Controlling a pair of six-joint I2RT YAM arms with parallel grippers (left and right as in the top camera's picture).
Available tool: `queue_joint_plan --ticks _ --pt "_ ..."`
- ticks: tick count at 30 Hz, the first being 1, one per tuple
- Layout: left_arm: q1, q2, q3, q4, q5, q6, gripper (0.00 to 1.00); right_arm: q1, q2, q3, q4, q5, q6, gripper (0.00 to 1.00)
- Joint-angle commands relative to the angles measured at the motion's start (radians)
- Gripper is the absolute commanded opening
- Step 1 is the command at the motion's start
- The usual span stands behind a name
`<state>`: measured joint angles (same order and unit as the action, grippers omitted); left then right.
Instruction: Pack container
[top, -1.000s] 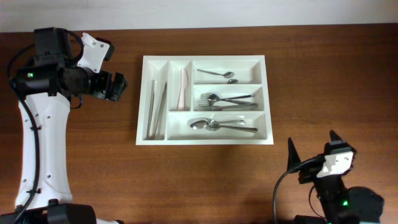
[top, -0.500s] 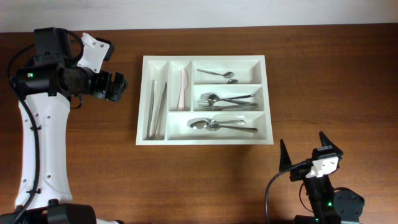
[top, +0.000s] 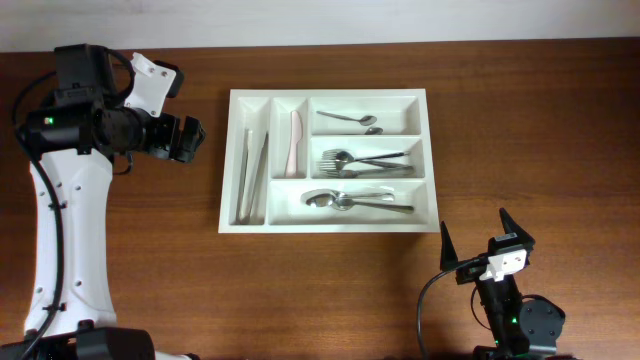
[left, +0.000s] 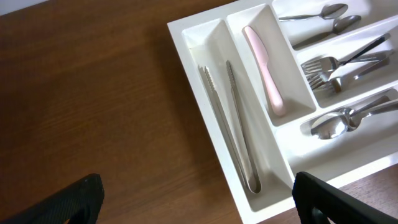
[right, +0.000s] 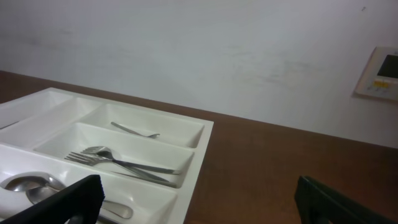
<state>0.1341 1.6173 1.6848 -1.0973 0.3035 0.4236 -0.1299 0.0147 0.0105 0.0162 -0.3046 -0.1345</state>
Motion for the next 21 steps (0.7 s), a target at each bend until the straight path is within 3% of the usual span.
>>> queue_joint_plan --ticks 1,7,21 --pt "0.0 -0.024 0.004 0.0 0.011 0.012 0.99 0.007 -0.011 -0.005 0.003 -0.014 0.001 0.99" --pt "0.0 -0.024 0.004 0.0 0.011 0.013 0.99 0.007 -0.011 -0.005 -0.069 -0.013 0.001 0.99" --pt "0.0 -0.024 0.004 0.0 0.011 0.012 0.99 0.007 -0.009 -0.005 -0.065 -0.013 0.001 0.99"
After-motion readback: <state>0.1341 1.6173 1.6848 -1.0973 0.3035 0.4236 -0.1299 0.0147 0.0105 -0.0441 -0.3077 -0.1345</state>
